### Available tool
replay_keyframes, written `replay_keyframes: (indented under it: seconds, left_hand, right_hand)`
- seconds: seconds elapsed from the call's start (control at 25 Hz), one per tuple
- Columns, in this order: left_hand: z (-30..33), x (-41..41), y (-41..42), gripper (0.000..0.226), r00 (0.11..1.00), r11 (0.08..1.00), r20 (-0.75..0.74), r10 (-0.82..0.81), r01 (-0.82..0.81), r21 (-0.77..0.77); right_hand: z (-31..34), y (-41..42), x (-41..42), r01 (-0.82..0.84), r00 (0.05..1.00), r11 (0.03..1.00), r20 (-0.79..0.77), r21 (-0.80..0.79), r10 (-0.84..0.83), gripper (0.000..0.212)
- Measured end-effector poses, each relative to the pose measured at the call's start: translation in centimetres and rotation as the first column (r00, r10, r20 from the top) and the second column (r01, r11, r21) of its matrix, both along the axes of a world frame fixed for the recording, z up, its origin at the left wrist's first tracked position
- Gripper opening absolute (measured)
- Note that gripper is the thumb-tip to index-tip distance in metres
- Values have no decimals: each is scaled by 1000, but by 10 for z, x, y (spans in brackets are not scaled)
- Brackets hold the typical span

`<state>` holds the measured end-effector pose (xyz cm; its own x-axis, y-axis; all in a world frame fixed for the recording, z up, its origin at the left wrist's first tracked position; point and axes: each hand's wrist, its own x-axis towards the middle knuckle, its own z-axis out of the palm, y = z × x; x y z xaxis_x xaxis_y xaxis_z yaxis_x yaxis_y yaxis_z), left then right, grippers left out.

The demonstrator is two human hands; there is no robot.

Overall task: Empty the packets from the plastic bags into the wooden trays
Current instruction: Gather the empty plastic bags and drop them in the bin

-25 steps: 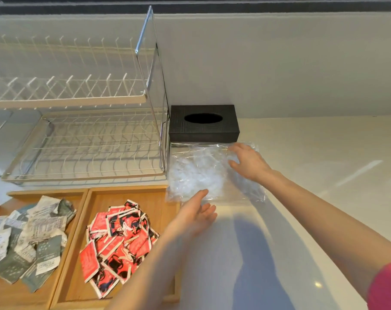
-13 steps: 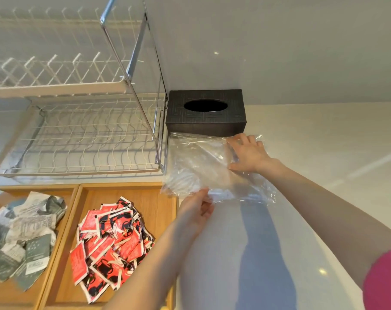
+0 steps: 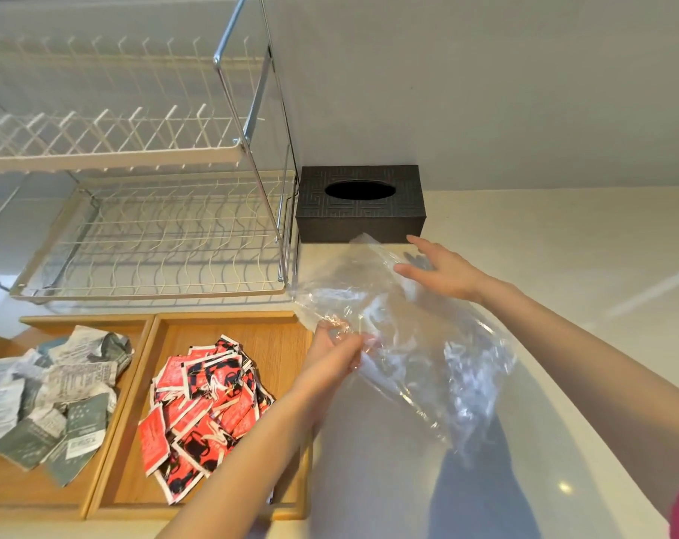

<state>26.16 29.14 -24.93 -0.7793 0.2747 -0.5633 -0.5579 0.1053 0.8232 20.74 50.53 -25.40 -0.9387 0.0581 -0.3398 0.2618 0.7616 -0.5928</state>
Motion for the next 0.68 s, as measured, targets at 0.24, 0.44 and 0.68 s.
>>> replay_keyframes:
  seconds: [0.24, 0.44, 0.68]
  left_hand:
    - [12, 6, -33, 44, 1000, 987, -2, -3, 3, 161]
    - [26, 30, -73, 24, 995, 982, -97, 32, -14, 188]
    - [32, 67, -142, 42, 987, 986, -137, 84, -62, 155]
  right_hand:
    - [1, -14, 64, 278, 948, 764, 296, -583, -119, 70]
    - [5, -56, 130, 331, 936, 581, 337, -744, -101, 22]
    - [8, -130, 182, 417, 909, 308, 390, -855, -147, 21]
